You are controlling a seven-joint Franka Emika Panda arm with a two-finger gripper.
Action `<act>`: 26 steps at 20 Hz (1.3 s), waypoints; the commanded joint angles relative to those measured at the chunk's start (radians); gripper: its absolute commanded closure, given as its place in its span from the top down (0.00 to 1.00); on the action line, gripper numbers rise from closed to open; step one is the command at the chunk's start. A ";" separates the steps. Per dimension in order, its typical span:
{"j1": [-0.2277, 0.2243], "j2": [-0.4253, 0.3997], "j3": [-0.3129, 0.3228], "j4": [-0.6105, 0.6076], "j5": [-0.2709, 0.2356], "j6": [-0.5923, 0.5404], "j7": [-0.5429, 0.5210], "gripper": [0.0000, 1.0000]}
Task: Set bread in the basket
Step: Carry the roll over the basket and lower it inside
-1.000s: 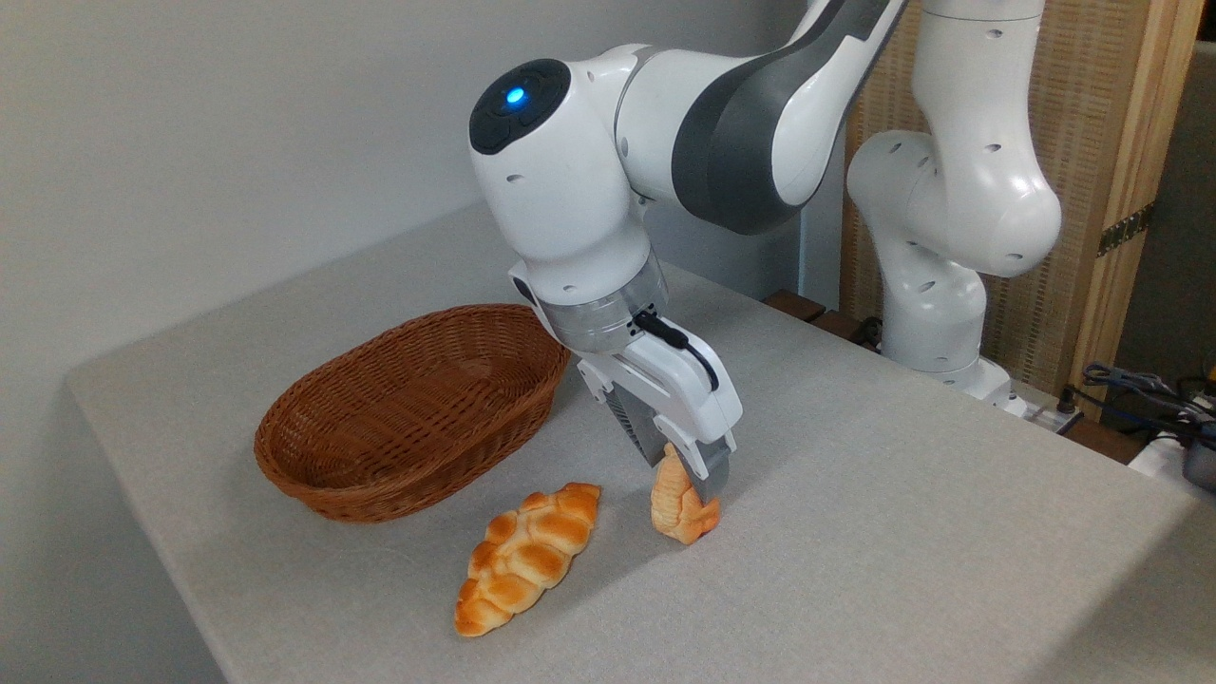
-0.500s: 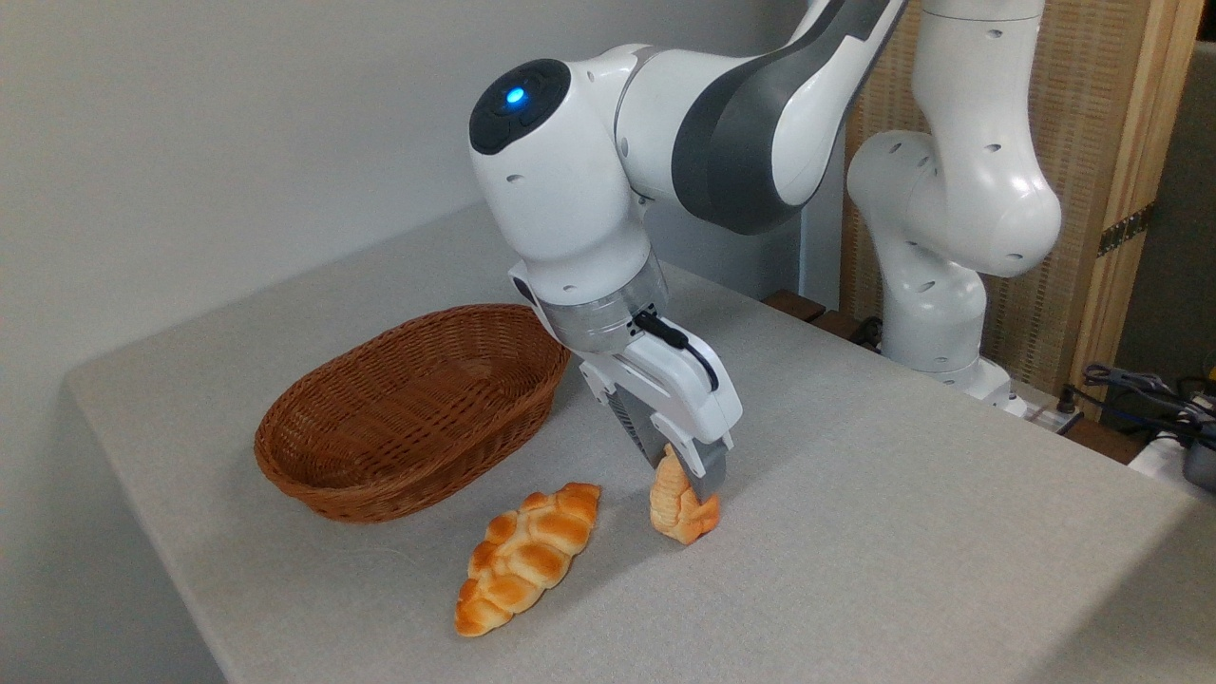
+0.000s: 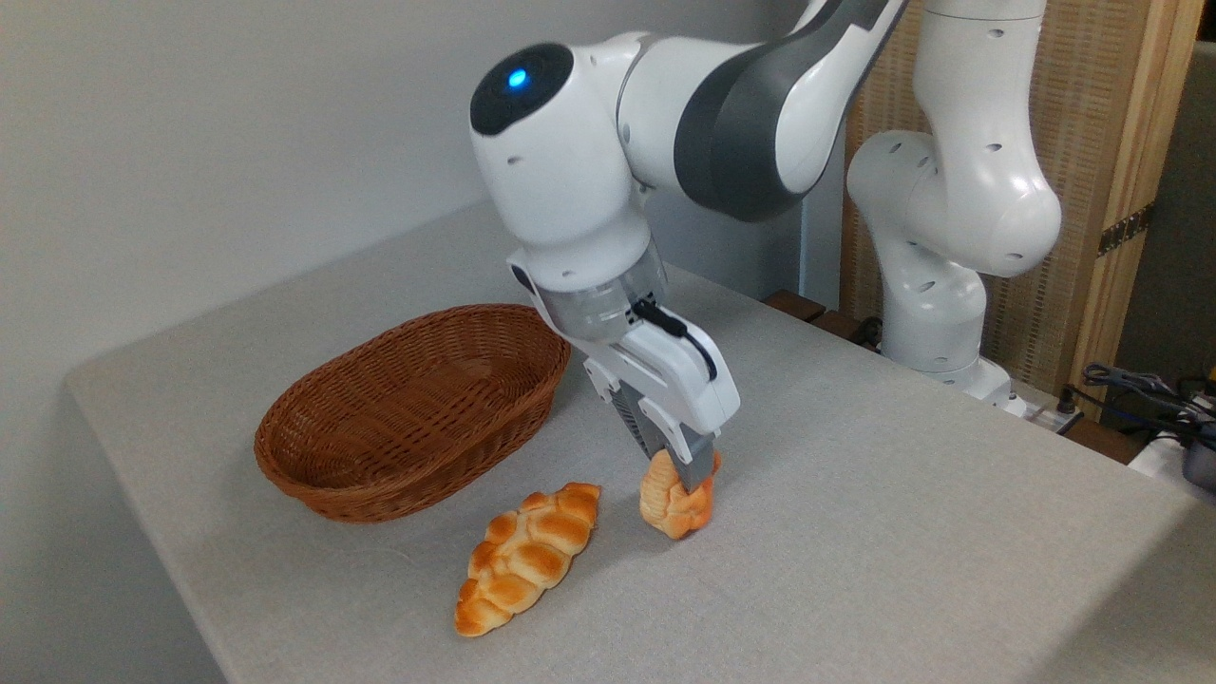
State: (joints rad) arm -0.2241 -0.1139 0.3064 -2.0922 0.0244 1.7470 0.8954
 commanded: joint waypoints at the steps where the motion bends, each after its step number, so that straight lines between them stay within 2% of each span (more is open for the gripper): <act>1: -0.011 -0.046 -0.015 0.053 -0.030 -0.006 0.011 0.42; 4: -0.012 -0.046 -0.059 0.109 -0.078 0.008 0.000 0.44; 6: -0.012 -0.043 -0.104 0.142 -0.130 0.026 -0.009 0.46; 7: -0.012 -0.036 -0.145 0.150 -0.156 0.064 -0.041 0.48; 13: -0.012 0.051 -0.323 0.152 -0.161 0.245 -0.352 0.52; 14: -0.012 0.068 -0.341 0.150 -0.161 0.271 -0.381 0.57; 16: -0.012 0.109 -0.384 0.150 -0.159 0.319 -0.424 1.00; 18: -0.012 0.137 -0.397 0.152 -0.153 0.338 -0.428 1.00; 23: -0.011 0.132 -0.394 0.152 -0.152 0.339 -0.414 1.00; 26: 0.003 0.123 -0.362 0.190 -0.149 0.332 -0.417 1.00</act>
State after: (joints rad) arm -0.2319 0.0221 -0.0846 -1.9381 -0.1200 2.0809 0.4782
